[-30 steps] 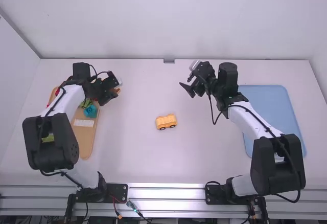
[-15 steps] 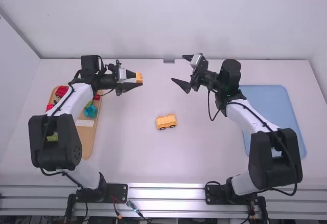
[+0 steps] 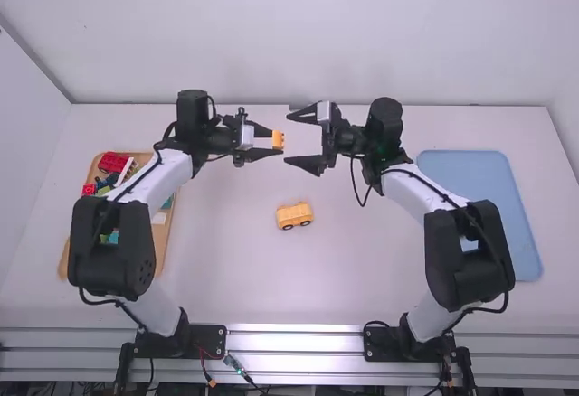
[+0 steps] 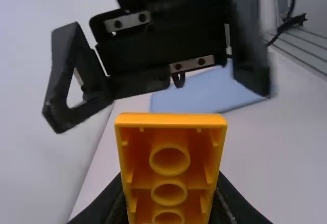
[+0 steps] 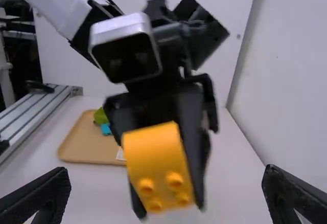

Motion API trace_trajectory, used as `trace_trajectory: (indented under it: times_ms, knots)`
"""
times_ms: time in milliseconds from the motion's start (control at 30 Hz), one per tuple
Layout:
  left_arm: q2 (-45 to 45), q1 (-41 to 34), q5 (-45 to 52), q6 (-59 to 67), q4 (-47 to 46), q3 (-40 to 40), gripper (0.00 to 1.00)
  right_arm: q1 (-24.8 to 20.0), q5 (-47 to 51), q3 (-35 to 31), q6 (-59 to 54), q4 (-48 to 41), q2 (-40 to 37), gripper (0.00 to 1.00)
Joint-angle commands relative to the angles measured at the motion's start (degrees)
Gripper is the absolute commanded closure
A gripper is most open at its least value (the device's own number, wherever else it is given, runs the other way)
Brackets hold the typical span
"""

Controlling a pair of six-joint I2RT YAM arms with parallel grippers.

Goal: Assemble lego blocks to make yellow taxi

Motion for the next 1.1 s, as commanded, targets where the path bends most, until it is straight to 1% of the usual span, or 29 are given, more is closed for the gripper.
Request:
trace_trajectory:
  times_ms: [0, 100, 167, 267, 333, 433, 500, 600, 733, 800, 900, 1067]
  knots:
    - [2.4, -0.9, -2.8, -14.7, 4.7, -0.2, 0.98, -0.8, -3.8, 1.4, -1.8, 0.0, 0.4, 0.01]
    - [4.7, -1.2, -1.2, -24.2, 14.7, -0.2, 0.98, -1.1, -4.4, 1.4, -2.3, 0.4, 0.4, 0.01]
    - [5.7, -1.2, -0.7, -28.2, 19.1, -0.2, 0.98, -1.2, -3.6, 1.4, -2.3, 0.3, 0.4, 0.02]
    - [6.6, -1.2, -1.1, -34.9, 24.1, -0.2, 0.98, -2.0, -3.6, 1.5, -2.3, 0.6, 0.4, 0.08]
    - [6.6, -1.6, -1.2, -36.8, 24.6, -0.2, 0.98, -1.8, -2.3, 1.9, -1.6, -0.2, 0.4, 0.11]
    - [6.6, -3.2, -1.1, -37.1, 24.5, -0.2, 0.98, -1.5, 0.5, 2.2, 2.6, 0.2, 0.4, 0.11]
    - [6.6, -4.2, -1.4, -37.0, 24.6, -0.2, 0.98, -1.7, 0.2, 2.3, 3.5, 0.0, 0.4, 0.14]
    - [6.6, -4.7, -1.5, -37.1, 24.6, -0.2, 0.98, -2.0, 0.6, 2.6, 4.9, -0.1, 0.4, 0.16]
    - [6.6, -4.6, -1.2, -37.1, 24.6, -0.2, 0.98, -3.0, 2.0, 2.7, 8.3, 0.0, 0.4, 0.23]
    - [6.6, -4.6, -1.1, -37.1, 24.6, -0.2, 0.98, -3.5, 1.5, 2.7, 8.3, -0.1, 0.4, 0.26]
    - [6.6, -4.6, -1.1, -37.1, 24.7, -0.2, 0.98, -3.2, 1.6, 2.7, 9.4, 0.0, 0.4, 0.3]
    - [6.6, -4.6, -1.1, -37.3, 25.1, -0.2, 0.98, -3.2, 1.6, 2.7, 9.0, -1.2, 0.4, 0.29]
